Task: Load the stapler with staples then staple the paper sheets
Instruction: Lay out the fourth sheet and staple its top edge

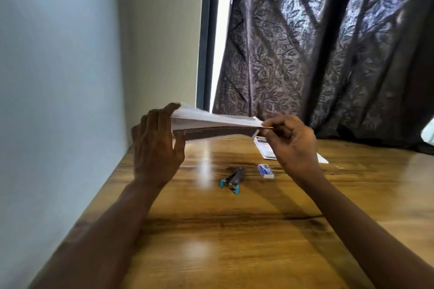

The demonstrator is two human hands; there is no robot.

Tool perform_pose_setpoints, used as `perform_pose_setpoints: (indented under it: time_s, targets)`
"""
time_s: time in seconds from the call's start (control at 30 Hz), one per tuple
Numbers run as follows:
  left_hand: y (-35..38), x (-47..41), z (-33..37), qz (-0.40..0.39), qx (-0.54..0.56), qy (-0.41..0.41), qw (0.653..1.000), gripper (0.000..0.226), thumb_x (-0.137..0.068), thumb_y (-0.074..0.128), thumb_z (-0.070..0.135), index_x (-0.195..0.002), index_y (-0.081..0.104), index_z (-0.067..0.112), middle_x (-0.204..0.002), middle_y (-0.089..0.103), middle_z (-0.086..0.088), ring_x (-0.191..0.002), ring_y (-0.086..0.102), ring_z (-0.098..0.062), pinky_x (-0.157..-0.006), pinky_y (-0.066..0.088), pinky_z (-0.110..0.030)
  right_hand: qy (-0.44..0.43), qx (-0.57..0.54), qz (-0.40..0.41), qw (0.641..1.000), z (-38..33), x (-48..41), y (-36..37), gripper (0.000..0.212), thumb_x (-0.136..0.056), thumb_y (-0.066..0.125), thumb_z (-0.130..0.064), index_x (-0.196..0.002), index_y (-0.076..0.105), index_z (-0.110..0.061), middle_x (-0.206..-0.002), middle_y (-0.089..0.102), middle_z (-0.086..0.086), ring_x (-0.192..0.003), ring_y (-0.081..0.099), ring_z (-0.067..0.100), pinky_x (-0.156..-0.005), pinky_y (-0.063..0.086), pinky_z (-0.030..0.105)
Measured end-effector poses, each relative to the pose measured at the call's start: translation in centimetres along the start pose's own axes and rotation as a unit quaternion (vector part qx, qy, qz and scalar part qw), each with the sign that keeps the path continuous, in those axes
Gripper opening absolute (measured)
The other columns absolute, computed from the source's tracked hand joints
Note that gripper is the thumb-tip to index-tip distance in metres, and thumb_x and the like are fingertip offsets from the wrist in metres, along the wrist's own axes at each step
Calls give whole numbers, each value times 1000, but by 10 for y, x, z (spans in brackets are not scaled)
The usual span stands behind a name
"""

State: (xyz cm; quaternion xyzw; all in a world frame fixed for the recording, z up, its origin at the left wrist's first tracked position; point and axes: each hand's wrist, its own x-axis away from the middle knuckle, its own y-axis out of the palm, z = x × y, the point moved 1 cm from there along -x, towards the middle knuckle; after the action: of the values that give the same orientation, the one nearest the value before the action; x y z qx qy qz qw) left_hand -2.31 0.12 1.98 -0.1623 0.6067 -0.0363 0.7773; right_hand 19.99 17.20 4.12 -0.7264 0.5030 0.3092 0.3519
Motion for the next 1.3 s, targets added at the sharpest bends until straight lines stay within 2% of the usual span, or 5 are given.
perform_pose_setpoints:
  time_s: [0.43,0.63,0.73,1.07,1.3]
  targets:
    - [7,30,106,-190,195,246,930,16,-83,75,15,-96,67,21,-109,65,2,-84,63,-15,-61,56,-39,232,-153,136,951,2,85,-139,22,-99,55,-2,-88,74,-3,-92,72,16,-87,69,27,-78,62,28]
    - [13,51,131,-298,205,313,878,19,-80,72,20,-97,68,25,-97,69,7,-92,65,-16,-72,56,-38,260,228,-22,938,3,97,-166,22,-94,62,-11,-89,75,-29,-99,72,-9,-85,63,9,-69,48,27]
    - [17,55,127,-344,194,303,867,18,-82,67,29,-99,66,32,-102,71,11,-97,65,-13,-74,58,-39,237,366,-120,892,9,95,-160,13,-93,65,-27,-101,73,-33,-116,68,-11,-108,60,12,-90,46,32]
    - [22,57,123,-402,185,286,850,26,-86,58,50,-106,67,36,-112,70,15,-108,61,-9,-76,58,-38,219,384,-363,820,33,82,-118,60,-102,41,-56,-154,38,-27,-162,34,-2,-149,30,16,-120,27,42]
    - [30,55,127,-409,227,203,860,38,-92,52,64,-107,70,34,-104,66,23,-97,60,2,-79,46,-17,228,414,-374,798,42,82,-107,60,-104,27,-59,-158,24,-35,-169,15,-2,-156,10,19,-124,13,48]
